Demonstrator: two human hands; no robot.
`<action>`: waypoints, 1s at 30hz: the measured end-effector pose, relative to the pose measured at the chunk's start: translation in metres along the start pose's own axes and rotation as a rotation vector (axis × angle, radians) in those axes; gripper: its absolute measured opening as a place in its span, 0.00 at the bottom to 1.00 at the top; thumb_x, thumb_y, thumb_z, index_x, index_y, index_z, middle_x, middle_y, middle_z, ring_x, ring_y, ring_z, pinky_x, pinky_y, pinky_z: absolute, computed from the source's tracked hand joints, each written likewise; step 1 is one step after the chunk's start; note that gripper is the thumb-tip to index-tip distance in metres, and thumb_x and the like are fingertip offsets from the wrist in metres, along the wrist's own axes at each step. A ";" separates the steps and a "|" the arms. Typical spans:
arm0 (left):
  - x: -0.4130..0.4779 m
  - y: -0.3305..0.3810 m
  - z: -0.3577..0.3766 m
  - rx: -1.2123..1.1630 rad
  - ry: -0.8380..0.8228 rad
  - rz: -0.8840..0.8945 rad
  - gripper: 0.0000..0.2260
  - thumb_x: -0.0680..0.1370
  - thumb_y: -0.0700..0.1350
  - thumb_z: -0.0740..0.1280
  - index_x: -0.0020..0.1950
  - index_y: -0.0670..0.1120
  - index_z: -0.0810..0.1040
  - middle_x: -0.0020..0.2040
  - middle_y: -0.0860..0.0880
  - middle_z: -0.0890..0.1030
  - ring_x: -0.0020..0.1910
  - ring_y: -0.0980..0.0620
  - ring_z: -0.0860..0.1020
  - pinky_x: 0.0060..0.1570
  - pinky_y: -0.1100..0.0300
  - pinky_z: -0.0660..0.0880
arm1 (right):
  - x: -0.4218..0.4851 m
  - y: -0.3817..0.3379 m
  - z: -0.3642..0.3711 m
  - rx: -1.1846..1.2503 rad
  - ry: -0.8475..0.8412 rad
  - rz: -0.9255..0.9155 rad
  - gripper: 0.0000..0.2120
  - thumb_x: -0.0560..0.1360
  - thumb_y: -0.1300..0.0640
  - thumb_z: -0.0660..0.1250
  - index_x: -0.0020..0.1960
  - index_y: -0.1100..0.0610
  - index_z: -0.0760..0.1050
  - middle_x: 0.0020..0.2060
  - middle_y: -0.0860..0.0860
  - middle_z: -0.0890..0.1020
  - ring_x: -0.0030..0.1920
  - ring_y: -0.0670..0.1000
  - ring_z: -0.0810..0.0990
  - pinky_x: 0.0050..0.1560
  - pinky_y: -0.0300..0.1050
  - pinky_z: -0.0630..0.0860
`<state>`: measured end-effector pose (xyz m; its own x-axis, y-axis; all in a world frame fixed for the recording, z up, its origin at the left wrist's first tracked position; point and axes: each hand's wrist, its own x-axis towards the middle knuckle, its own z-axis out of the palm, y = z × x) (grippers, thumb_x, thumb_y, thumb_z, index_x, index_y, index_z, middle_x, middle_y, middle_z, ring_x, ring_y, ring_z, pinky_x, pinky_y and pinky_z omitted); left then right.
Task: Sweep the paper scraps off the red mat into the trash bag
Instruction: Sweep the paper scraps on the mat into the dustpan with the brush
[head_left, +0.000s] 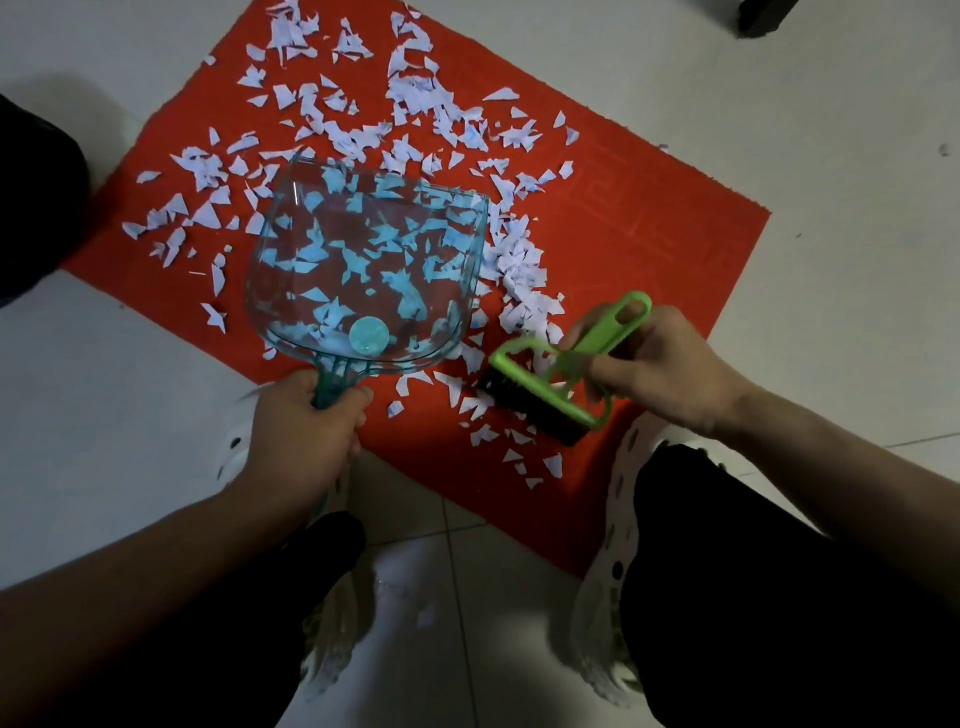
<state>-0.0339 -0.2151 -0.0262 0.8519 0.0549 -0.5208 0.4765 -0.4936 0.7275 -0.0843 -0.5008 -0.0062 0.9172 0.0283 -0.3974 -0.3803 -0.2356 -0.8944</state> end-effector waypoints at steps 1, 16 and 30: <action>0.000 0.000 0.001 -0.001 -0.002 -0.005 0.13 0.77 0.43 0.68 0.34 0.42 0.72 0.23 0.45 0.72 0.20 0.51 0.70 0.24 0.59 0.67 | -0.002 0.003 0.001 -0.002 -0.084 0.026 0.04 0.75 0.70 0.68 0.50 0.67 0.79 0.34 0.53 0.84 0.30 0.53 0.80 0.33 0.43 0.78; -0.004 -0.002 0.002 0.040 -0.003 -0.007 0.10 0.77 0.43 0.67 0.36 0.43 0.73 0.27 0.47 0.74 0.22 0.56 0.71 0.23 0.63 0.68 | 0.007 0.033 0.028 -0.529 -0.401 -0.031 0.09 0.76 0.60 0.69 0.55 0.52 0.81 0.49 0.46 0.84 0.49 0.42 0.82 0.52 0.38 0.77; 0.000 -0.005 0.001 0.015 0.012 -0.004 0.11 0.77 0.43 0.67 0.35 0.43 0.72 0.25 0.47 0.73 0.19 0.58 0.69 0.21 0.64 0.68 | 0.004 0.032 0.027 -0.493 -0.426 -0.048 0.09 0.75 0.61 0.69 0.54 0.52 0.82 0.47 0.44 0.84 0.45 0.41 0.81 0.44 0.28 0.72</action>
<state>-0.0370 -0.2132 -0.0303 0.8524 0.0672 -0.5186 0.4771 -0.5061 0.7185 -0.0959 -0.4823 -0.0423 0.7656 0.4089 -0.4966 -0.1479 -0.6394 -0.7545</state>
